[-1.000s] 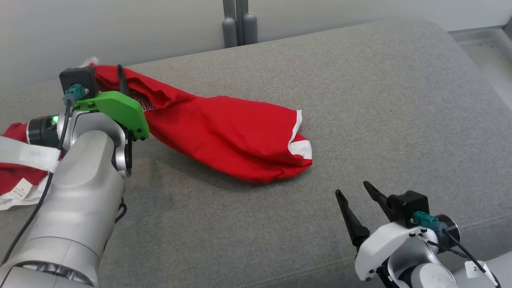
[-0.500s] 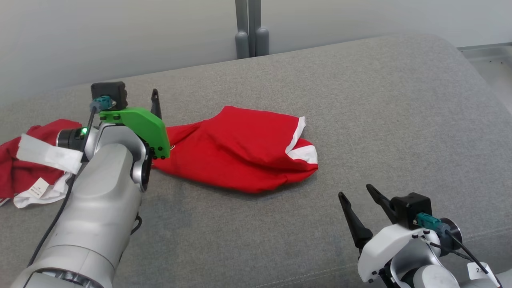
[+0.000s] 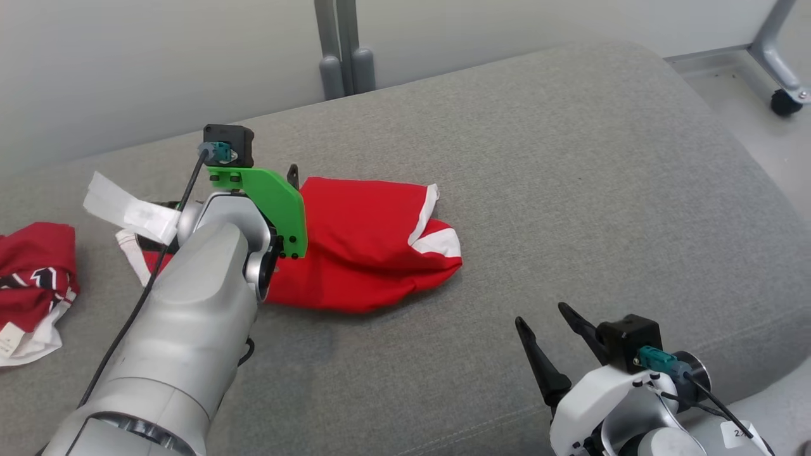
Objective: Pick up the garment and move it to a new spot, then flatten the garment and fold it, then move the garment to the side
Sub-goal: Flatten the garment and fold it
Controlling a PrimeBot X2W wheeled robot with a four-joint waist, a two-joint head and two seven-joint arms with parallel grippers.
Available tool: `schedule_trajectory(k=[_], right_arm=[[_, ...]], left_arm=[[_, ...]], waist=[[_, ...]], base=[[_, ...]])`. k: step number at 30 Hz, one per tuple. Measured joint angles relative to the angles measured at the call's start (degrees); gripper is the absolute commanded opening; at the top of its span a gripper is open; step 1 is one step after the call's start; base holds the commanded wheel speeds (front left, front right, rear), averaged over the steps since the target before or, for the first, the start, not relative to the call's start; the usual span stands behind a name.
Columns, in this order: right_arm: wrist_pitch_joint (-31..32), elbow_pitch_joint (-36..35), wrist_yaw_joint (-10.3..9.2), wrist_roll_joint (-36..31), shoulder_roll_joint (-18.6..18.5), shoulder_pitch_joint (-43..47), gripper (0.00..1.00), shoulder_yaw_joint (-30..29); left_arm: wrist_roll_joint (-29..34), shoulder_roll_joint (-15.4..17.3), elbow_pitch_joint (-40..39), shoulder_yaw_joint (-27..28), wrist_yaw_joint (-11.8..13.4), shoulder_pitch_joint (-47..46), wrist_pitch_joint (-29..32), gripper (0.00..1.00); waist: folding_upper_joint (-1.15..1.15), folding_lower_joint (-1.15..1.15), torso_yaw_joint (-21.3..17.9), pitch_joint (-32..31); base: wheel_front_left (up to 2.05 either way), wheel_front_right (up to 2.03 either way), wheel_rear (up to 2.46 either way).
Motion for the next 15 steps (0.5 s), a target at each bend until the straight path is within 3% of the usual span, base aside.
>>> schedule_trajectory(k=[8,15], right_arm=[[-0.51,-0.03,0.0,0.14,-0.03,-0.09,1.0,1.14],[-1.58,-0.32,0.0,0.64,-0.05,-0.65,1.0,1.18]], left_arm=[[0.56,-0.04,1.78,-1.47,1.18,-2.63,2.79,1.0],[0.65,2.18,3.85,-1.69,3.07,-4.6,6.21,1.0]], waist=[[0.0,0.0,-5.12,1.91],[0.0,0.0,-7.72,6.01]], base=[[0.0,0.0,0.0],[0.0,0.0,0.0]])
